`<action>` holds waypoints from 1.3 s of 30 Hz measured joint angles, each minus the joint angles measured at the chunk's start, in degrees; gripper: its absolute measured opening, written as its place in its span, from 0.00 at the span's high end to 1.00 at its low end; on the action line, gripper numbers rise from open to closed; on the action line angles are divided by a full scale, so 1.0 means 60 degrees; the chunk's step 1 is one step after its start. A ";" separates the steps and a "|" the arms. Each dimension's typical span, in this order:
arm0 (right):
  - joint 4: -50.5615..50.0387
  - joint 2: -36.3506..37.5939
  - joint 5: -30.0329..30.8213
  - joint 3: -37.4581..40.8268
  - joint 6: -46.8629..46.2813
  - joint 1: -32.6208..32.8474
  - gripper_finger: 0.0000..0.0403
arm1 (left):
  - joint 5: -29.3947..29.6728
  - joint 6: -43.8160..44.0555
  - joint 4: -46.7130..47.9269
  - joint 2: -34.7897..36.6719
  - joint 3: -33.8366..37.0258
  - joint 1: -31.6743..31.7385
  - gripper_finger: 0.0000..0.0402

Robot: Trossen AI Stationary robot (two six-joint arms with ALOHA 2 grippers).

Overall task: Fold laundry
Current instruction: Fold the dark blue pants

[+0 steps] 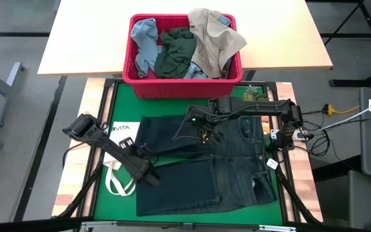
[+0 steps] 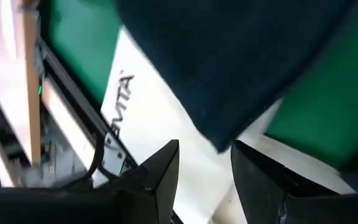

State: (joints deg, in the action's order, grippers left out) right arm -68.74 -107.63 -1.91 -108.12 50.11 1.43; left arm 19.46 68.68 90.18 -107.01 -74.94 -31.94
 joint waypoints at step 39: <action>0.0839 0.0939 -0.1309 0.4522 0.0251 -0.1701 0.60 | 0.2250 -0.7330 -0.2525 0.2053 -0.0362 0.2750 0.80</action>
State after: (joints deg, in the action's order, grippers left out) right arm -63.70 -102.00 -9.76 -80.98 51.61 -8.77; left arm 32.97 24.69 75.02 -94.70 -77.11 -15.44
